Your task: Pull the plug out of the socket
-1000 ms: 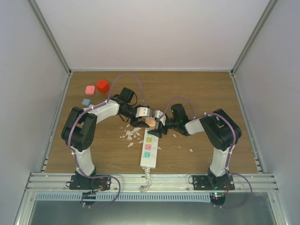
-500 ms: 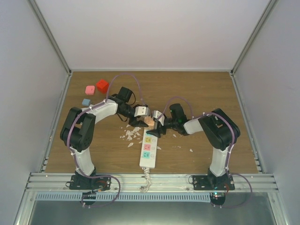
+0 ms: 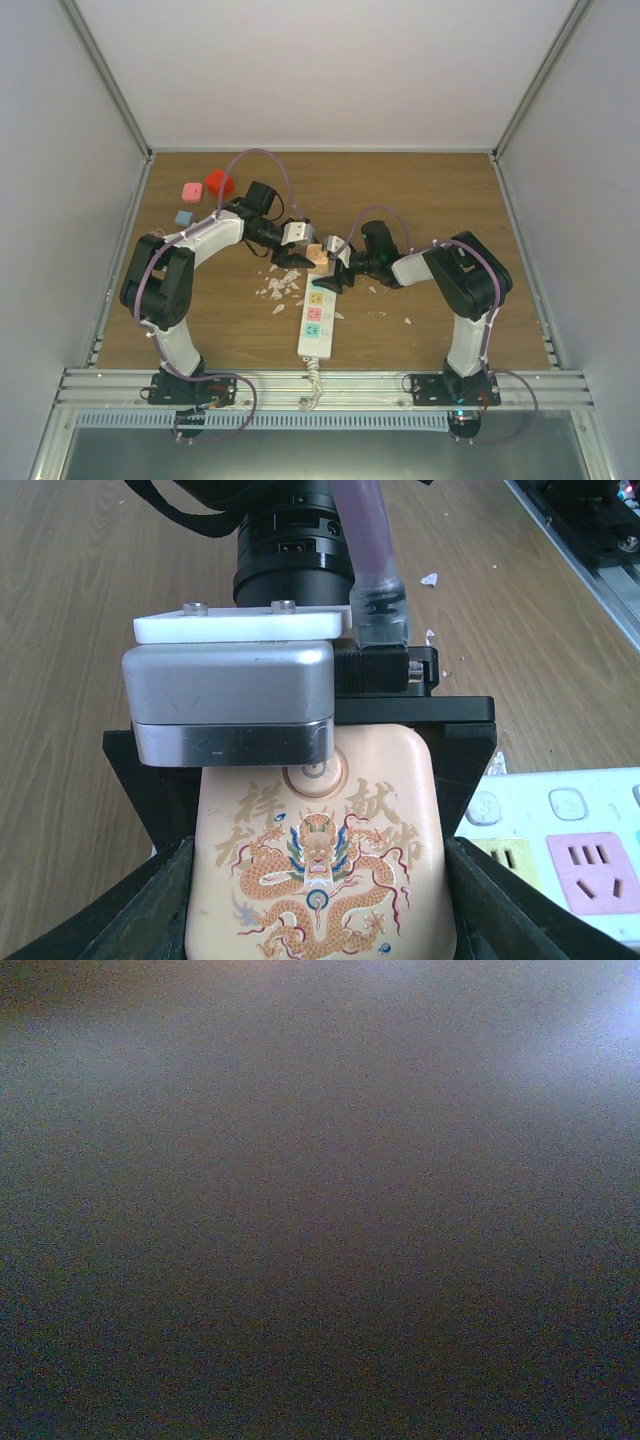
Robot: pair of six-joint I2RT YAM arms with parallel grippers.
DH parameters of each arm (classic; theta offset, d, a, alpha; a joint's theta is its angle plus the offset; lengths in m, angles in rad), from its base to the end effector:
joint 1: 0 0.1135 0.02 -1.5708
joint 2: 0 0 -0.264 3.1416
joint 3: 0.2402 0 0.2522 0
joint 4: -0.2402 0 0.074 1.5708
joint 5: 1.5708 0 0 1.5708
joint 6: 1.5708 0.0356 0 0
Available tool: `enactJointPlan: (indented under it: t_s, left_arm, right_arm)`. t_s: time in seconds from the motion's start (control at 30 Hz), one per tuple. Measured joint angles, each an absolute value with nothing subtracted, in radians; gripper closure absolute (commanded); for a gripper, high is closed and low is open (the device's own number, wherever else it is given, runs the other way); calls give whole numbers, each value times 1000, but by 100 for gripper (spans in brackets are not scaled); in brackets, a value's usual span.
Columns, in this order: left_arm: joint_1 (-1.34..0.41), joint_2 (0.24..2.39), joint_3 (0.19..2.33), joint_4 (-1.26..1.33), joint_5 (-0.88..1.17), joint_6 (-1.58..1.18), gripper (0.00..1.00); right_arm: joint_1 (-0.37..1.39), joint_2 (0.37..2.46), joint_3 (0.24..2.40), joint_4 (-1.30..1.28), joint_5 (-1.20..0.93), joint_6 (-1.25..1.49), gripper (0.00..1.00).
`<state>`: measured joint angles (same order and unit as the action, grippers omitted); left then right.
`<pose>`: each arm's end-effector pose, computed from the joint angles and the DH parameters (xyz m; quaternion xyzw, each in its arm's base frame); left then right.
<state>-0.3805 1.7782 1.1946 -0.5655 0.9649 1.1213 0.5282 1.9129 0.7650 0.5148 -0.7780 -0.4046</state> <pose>0.3145 -0.1573 0.2009 0.6620 0.5670 -0.3558 0.3371 0.2845 0.1949 0.1047 -0.5242 0.6602 0.3635 0.3964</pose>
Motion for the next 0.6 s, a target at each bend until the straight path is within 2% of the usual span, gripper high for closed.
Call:
enactJointPlan:
  t_s: [0.33, 0.6]
  left_arm:
    - [-368, 1778, 1177, -569, 950, 1153, 80]
    - [-286, 1768, 1157, -604, 939, 1179, 80]
  right_arm:
    - [528, 1913, 765, 515, -778, -406, 3]
    - [528, 1913, 765, 515, -779, -407, 3]
